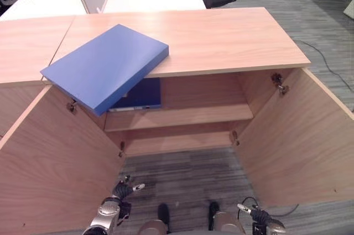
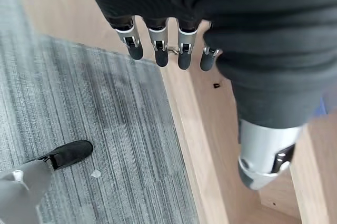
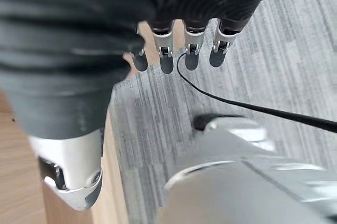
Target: Put the empty folder in the office cabinet
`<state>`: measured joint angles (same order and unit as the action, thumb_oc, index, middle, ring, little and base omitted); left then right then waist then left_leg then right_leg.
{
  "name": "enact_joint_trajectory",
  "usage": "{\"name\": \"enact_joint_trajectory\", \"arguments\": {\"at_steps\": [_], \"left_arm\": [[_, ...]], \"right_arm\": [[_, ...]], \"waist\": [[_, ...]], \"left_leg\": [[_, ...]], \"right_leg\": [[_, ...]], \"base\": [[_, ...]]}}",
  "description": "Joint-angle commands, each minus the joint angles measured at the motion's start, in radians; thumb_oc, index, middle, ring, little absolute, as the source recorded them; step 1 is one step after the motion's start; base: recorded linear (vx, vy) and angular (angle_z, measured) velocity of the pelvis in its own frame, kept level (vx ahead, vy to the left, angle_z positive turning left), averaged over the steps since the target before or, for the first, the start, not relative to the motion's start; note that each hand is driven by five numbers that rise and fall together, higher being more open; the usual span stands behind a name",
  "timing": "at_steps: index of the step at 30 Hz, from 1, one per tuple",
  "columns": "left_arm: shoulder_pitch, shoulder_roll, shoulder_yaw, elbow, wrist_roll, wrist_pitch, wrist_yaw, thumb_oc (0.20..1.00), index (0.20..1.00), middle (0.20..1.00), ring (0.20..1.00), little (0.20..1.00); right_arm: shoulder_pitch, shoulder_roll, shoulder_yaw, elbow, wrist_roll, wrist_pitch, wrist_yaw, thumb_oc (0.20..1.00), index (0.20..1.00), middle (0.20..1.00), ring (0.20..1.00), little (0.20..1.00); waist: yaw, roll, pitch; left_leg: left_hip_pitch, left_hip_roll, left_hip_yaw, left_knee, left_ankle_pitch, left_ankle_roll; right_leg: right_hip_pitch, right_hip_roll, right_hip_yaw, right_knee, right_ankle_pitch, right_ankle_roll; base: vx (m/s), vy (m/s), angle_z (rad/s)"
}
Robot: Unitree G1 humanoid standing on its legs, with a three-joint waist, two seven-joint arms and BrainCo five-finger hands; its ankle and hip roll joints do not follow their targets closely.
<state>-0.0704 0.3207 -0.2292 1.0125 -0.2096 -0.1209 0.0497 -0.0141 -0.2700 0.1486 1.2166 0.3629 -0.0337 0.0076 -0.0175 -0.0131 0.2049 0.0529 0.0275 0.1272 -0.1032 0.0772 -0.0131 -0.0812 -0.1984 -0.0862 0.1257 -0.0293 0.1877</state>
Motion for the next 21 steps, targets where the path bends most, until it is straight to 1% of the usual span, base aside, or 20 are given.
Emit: {"name": "enact_joint_trajectory", "arguments": {"at_steps": [1,2,5,14,15,16,19,20,21], "left_arm": [[-0.012,0.005,0.022,-0.067,-0.003,-0.037,-0.003,1.000,1.000,1.000,1.000,1.000],[-0.011,0.005,0.022,-0.067,-0.003,-0.037,-0.003,1.000,1.000,1.000,1.000,1.000],[0.002,-0.002,0.022,-0.079,0.001,-0.037,-0.002,1.000,1.000,1.000,1.000,1.000],[0.013,0.010,0.039,-0.150,0.001,-0.046,0.021,1.000,1.000,1.000,1.000,1.000],[0.017,0.026,0.051,-0.217,0.017,-0.054,0.041,1.000,1.000,1.000,1.000,1.000],[0.018,0.027,0.051,-0.219,0.018,-0.053,0.041,1.000,1.000,1.000,1.000,1.000],[0.044,0.076,0.103,-0.383,0.069,-0.066,0.102,1.000,1.000,1.000,1.000,1.000],[0.065,0.092,0.132,-0.440,0.101,-0.066,0.129,1.000,1.000,1.000,1.000,1.000],[0.095,0.118,0.178,-0.531,0.183,-0.069,0.189,1.000,1.000,1.000,1.000,1.000]], "right_arm": [[-0.002,-0.023,0.010,-0.016,-0.038,-0.015,0.003,1.000,1.000,1.000,1.000,1.000],[-0.002,-0.023,0.010,-0.016,-0.038,-0.015,0.003,1.000,1.000,1.000,1.000,1.000],[0.014,-0.028,0.000,-0.004,-0.039,-0.011,0.003,1.000,1.000,1.000,1.000,1.000],[0.026,-0.032,-0.008,-0.005,-0.033,-0.013,0.001,1.000,1.000,1.000,1.000,1.000],[0.030,-0.033,-0.013,-0.004,-0.033,-0.015,-0.003,1.000,1.000,1.000,1.000,1.000],[0.030,-0.033,-0.013,-0.004,-0.033,-0.015,-0.003,1.000,1.000,1.000,1.000,1.000],[0.038,-0.024,-0.025,-0.017,-0.027,-0.026,-0.014,1.000,1.000,1.000,1.000,1.000],[0.043,-0.018,-0.031,-0.024,-0.030,-0.030,-0.021,1.000,1.000,1.000,1.000,1.000],[0.046,-0.012,-0.040,-0.027,-0.041,-0.040,-0.038,1.000,1.000,1.000,1.000,1.000]], "waist": [[0.003,0.001,-0.001],[0.002,0.001,0.000],[0.007,0.002,-0.020],[0.012,0.004,-0.035],[0.018,0.005,-0.037],[0.017,0.004,-0.037],[0.031,0.002,-0.039],[0.037,-0.001,-0.039],[0.051,-0.003,-0.040]], "left_leg": [[0.068,0.018,-0.055,0.016,-0.109,-0.058],[0.069,0.018,-0.055,0.016,-0.109,-0.058],[0.075,0.023,-0.063,0.016,-0.110,-0.069],[0.081,0.033,-0.084,0.016,-0.110,-0.084],[0.081,0.036,-0.087,0.016,-0.109,-0.087],[0.081,0.036,-0.087,0.016,-0.109,-0.087],[0.078,0.041,-0.093,0.016,-0.105,-0.092],[0.077,0.042,-0.097,0.016,-0.104,-0.094],[0.075,0.047,-0.100,0.016,-0.104,-0.097]], "right_leg": [[0.081,0.011,0.012,-0.110,0.065,0.004],[0.084,0.011,0.010,-0.112,0.066,0.004],[0.141,0.017,-0.008,-0.174,0.070,-0.003],[0.186,0.026,-0.026,-0.202,0.055,-0.011],[0.190,0.028,-0.029,-0.207,0.054,-0.013],[0.190,0.028,-0.030,-0.207,0.054,-0.013],[0.197,0.033,-0.041,-0.212,0.050,-0.015],[0.200,0.035,-0.043,-0.213,0.048,-0.015],[0.201,0.038,-0.050,-0.213,0.045,-0.015]], "base": [[0.04,-0.038,0.25],[0.05,-0.043,0.18],[0.04,-0.047,0.10],[0.02,-0.043,0.03],[0.01,-0.024,0.13],[0.01,-0.039,0.16],[0.00,-0.040,0.09],[0.00,-0.078,0.07],[0.01,-0.085,0.06]]}}
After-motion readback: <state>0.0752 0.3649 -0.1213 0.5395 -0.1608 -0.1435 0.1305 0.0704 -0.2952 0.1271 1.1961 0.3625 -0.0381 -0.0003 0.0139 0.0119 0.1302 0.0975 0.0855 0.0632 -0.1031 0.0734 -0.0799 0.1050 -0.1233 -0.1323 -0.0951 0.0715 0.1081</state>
